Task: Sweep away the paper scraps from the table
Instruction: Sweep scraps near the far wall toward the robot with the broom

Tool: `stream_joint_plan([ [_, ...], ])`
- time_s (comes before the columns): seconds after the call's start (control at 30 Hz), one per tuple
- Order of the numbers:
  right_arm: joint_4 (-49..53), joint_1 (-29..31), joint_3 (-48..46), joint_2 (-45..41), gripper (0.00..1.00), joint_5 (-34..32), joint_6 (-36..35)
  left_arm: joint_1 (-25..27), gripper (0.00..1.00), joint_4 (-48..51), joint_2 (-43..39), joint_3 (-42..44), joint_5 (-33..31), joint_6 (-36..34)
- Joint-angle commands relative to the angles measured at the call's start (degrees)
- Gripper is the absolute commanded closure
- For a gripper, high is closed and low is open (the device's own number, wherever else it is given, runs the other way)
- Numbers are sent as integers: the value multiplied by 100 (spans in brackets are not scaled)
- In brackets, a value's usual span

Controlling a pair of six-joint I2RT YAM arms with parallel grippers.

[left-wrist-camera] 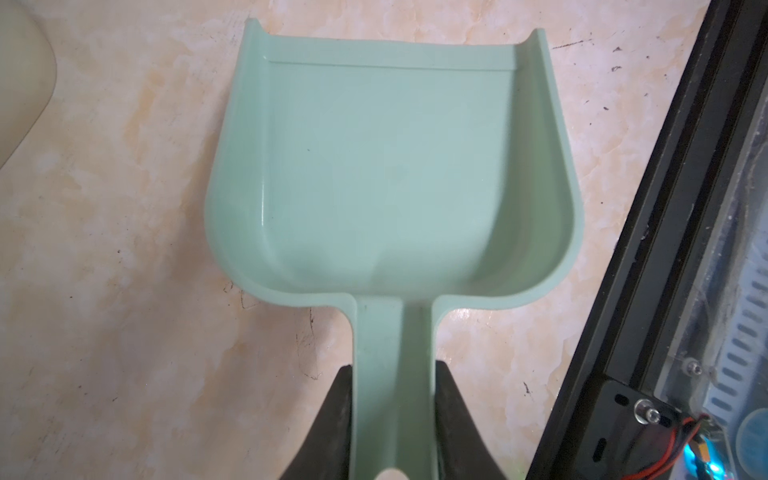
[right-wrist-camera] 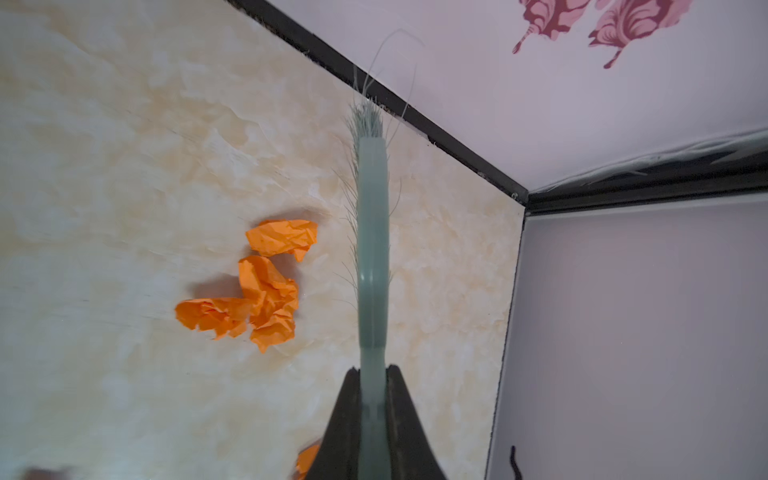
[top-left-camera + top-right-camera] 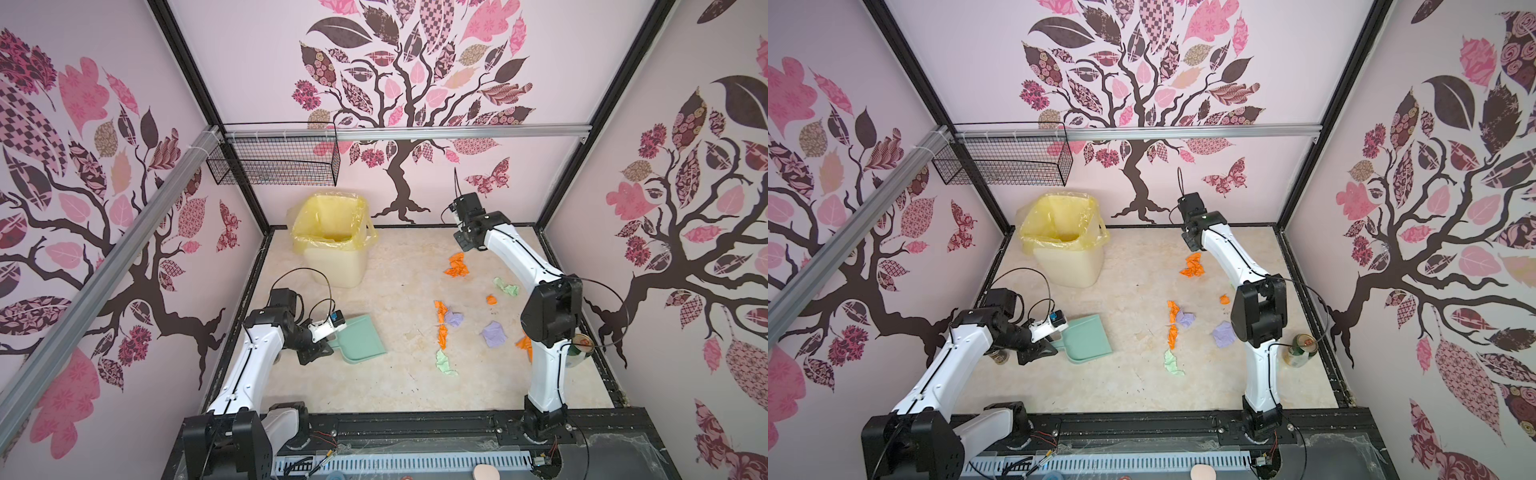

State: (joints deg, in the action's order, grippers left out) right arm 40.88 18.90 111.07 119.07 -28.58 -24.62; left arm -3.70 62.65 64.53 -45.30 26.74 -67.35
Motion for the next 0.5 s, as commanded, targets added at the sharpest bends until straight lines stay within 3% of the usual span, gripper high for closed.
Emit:
stream_joint_plan([
  [0.0, -1092, 73, -197, 293, 100, -810, -1512, 19, 100, 34, 22, 71, 14, -59],
  [0.47, -1523, 782, -1671, 159, 100, -834, -2214, 28, 100, -137, 185, 152, 164, -32],
])
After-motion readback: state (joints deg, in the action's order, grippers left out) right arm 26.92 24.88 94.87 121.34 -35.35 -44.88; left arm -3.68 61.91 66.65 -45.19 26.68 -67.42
